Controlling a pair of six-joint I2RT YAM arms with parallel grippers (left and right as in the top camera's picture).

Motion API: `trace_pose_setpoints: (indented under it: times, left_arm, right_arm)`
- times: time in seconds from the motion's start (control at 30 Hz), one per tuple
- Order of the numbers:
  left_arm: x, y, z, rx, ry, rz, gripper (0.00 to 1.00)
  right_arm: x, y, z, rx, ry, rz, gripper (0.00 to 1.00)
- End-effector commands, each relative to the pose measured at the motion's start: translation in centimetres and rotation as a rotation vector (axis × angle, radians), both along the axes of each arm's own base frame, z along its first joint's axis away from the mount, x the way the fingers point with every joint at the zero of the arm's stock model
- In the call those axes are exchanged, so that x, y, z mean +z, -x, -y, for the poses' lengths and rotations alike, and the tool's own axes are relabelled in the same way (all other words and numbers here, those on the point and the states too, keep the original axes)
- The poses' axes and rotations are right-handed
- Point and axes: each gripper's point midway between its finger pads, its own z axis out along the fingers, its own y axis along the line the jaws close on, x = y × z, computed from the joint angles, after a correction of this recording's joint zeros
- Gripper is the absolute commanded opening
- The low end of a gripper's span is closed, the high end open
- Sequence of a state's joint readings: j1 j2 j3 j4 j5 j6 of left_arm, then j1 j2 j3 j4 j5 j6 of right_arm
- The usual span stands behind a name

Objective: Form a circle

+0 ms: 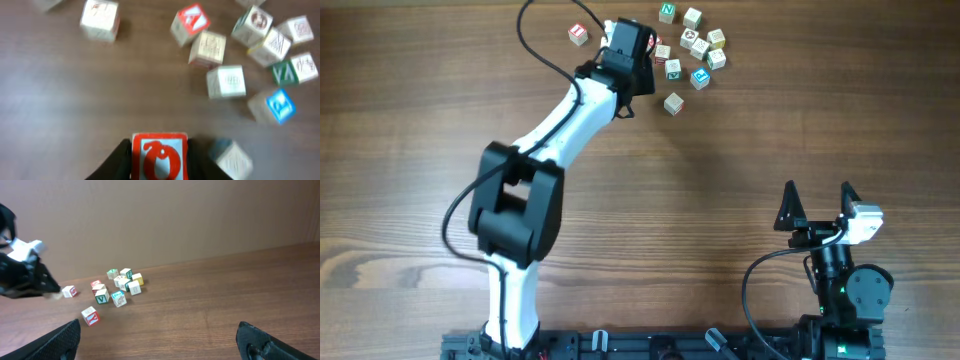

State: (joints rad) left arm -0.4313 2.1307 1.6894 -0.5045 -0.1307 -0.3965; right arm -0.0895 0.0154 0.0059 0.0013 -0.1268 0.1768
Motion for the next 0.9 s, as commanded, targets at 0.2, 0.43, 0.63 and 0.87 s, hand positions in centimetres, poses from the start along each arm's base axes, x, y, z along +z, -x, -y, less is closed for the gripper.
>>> trace_pose_setpoints:
  times: [0.2, 0.43, 0.63, 0.87]
  left_arm:
    - [-0.7, 9.0, 2.2, 0.119, 0.005, -0.246, 0.22]
    - [-4.9, 11.0, 1.5, 0.355, 0.052, -0.266, 0.22]
    - [-7.7, 11.1, 0.3, 0.480, 0.100, -0.212, 0.22]
    - [-7.1, 10.0, -0.6, 0.511, 0.072, -0.134, 0.20]
  right_arm:
    - [0.3, 0.0, 0.1, -0.008, 0.020, 0.014, 1.00]
    - [0.3, 0.0, 0.1, -0.008, 0.020, 0.014, 1.00]
    - [0.3, 0.0, 0.1, -0.008, 0.020, 0.014, 1.00]
    - [0.3, 0.0, 0.1, -0.008, 0.020, 0.014, 1.00]
